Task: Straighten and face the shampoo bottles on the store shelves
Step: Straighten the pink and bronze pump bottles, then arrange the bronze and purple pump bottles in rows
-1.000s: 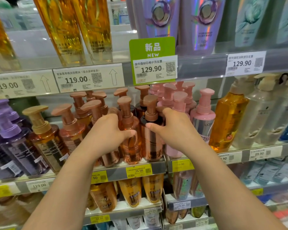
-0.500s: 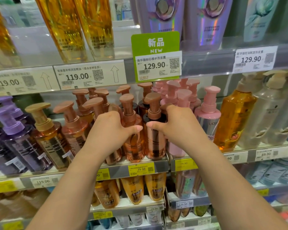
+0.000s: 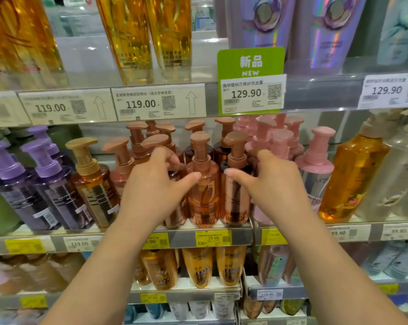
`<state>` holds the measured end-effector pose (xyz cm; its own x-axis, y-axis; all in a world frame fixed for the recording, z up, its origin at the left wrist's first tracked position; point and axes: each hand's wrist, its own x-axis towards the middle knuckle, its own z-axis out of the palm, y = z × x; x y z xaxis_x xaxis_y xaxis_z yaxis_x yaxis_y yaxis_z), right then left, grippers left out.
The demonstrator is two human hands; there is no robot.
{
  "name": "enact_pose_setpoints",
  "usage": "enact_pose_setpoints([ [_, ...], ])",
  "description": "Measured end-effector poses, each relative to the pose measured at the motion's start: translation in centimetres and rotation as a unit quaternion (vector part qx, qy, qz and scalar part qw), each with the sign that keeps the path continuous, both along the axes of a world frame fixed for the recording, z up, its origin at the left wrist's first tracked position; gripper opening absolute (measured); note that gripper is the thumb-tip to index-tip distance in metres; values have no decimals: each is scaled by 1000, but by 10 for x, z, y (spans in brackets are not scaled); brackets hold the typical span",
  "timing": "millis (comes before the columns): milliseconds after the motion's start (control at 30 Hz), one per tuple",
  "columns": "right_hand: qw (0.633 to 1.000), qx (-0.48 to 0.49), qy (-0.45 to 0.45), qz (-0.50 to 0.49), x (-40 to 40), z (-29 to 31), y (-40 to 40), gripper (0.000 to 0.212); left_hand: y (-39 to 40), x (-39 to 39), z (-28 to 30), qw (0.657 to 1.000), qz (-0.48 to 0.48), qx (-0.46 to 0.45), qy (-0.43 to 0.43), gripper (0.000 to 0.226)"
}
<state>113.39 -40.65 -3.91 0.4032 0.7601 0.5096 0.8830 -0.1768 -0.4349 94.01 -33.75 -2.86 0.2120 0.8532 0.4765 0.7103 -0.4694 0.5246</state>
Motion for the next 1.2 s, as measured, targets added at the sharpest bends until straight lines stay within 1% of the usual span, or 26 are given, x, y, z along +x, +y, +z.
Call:
enact_pose_setpoints([
  [33, 998, 65, -1, -11, -3, -1, -1, 57, 0, -10, 0, 999, 13, 18, -25, 34],
  [100, 979, 203, 19, 0, -15, 4, -5, 37, 0, -29, -1, 996, 50, 44, -54, 31],
  [133, 970, 240, 37, 24, -22, 6, -4, 27, 1, -36, -2, 995, 66, 49, -60, 31],
  [167, 966, 247, 55, 60, -30, 8, -3, 20, 3, -42, -3, 994, 77, 48, -64, 31],
  [200, 965, 231, 72, 101, -39, 10, 0, 18, 3, -47, -5, 993, 84, 44, -66, 30],
  [233, 967, 192, 85, 142, -49, 12, 3, 21, 5, -51, -8, 993, 88, 39, -70, 29],
  [267, 970, 140, 85, 177, -59, 14, 8, 28, 6, -54, -10, 993, 91, 34, -73, 28],
  [300, 974, 83, 66, 199, -68, 15, 13, 36, 7, -58, -12, 992, 93, 32, -77, 27],
  [367, 978, -13, 15, 209, -84, 18, 26, 49, 8, -67, -14, 991, 96, 30, -85, 26],
  [433, 975, -83, 1, 204, -95, 20, 42, 60, 10, -77, -13, 990, 99, 24, -97, 25],
  [500, 969, -140, 15, 205, -104, 19, 53, 70, 12, -86, -13, 990, 94, 17, -107, 25],
  [567, 958, -173, 66, 218, -108, 18, 59, 73, 15, -93, -15, 991, 87, 12, -106, 24],
  [633, 955, -175, 106, 214, -108, 19, 61, 72, 18, -97, -16, 992, 77, 6, -103, 23],
  [667, 958, -168, 111, 204, -109, 19, 61, 70, 20, -99, -17, 992, 72, 3, -100, 22],
  [700, 965, -157, 95, 186, -109, 19, 60, 68, 21, -99, -17, 993, 69, 2, -95, 22],
  [767, 983, -122, 4, 135, -116, 15, 60, 63, 25, -101, -18, 994, 62, 9, -87, 21],
  [800, 988, -101, -35, 109, -122, 11, 59, 65, 27, -102, -19, 995, 57, 15, -86, 21],
  [867, 993, -77, -61, 64, -133, 4, 60, 69, 31, -106, -20, 995, 45, 27, -89, 20],
  [933, 996, -68, -41, 44, -135, 2, 61, 72, 32, -108, -22, 995, 27, 39, -93, 21],
  [967, 996, -66, -16, 48, -133, 4, 60, 72, 33, -110, -23, 995, 18, 43, -93, 21],
  [1033, 991, -76, 70, 81, -127, 14, 57, 61, 34, -111, -24, 995, 1, 47, -93, 21],
  [1100, 971, -113, 159, 139, -124, 23, 52, 49, 35, -113, -26, 994, -15, 50, -98, 21],
  [1133, 962, -130, 178, 161, -123, 25, 50, 47, 36, -113, -26, 993, -22, 49, -101, 21],
  [1200, 960, -147, 171, 166, -122, 28, 49, 51, 37, -113, -26, 993, -35, 45, -107, 21],
])
